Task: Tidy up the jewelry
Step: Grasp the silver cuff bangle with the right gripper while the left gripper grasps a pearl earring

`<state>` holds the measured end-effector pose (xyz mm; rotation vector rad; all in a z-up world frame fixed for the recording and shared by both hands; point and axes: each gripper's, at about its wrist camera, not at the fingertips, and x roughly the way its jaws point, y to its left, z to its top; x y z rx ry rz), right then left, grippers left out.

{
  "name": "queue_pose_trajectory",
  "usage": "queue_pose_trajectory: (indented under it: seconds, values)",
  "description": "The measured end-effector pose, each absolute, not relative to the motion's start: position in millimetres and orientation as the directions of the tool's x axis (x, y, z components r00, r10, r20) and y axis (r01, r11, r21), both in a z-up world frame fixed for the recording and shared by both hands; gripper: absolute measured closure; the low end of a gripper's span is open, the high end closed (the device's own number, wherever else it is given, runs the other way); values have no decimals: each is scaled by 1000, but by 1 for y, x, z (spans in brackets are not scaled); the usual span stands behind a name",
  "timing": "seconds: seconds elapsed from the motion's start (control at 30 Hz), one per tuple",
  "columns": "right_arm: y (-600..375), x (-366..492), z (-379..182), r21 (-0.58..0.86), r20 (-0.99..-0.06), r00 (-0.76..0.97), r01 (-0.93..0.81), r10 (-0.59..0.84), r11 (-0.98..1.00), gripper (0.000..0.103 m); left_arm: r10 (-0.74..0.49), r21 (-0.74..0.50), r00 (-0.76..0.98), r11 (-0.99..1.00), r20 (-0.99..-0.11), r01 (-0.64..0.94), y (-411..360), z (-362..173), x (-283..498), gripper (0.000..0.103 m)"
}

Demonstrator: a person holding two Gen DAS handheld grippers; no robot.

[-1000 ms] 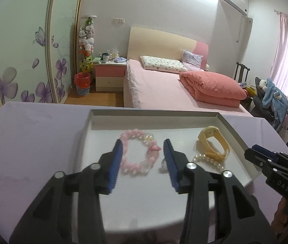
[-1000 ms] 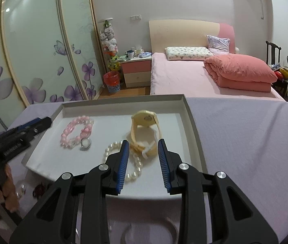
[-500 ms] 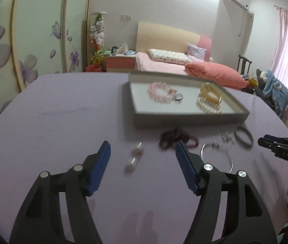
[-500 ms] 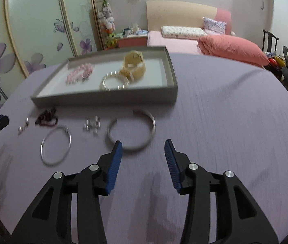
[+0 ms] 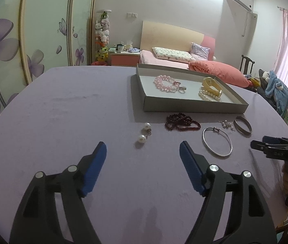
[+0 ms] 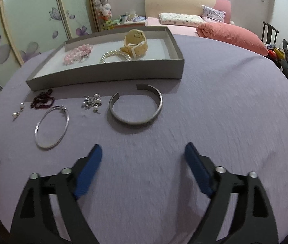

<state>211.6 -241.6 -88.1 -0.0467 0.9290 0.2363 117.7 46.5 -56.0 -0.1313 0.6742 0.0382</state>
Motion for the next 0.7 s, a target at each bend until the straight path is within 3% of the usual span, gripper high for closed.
queue_pose_trajectory:
  seconds: [0.13,0.4,0.43,0.47,0.7]
  values:
    - [-231,233,-92,23,-805,572,-231,154,973,8,-4,-104,776,991,-631,-79,46,-56,118,29]
    - [-228,258,-92,22,-801,573,-266,176,964,9,15,-71,765,994,-644,-80,43,-56,119,29]
    - [-229,257,-91,24,-798,575,-273,183,962,17,17,-69,763,994,-647,-81,42,-57,121,29]
    - [-230,253,-88,30,-785,585,-291,202,956,36,18,-66,759,995,-651,-81,42,-58,122,29]
    - [-245,233,-84,44,-781,600,-224,173,974,36,21,-47,721,996,-692,-74,39,-65,137,29]
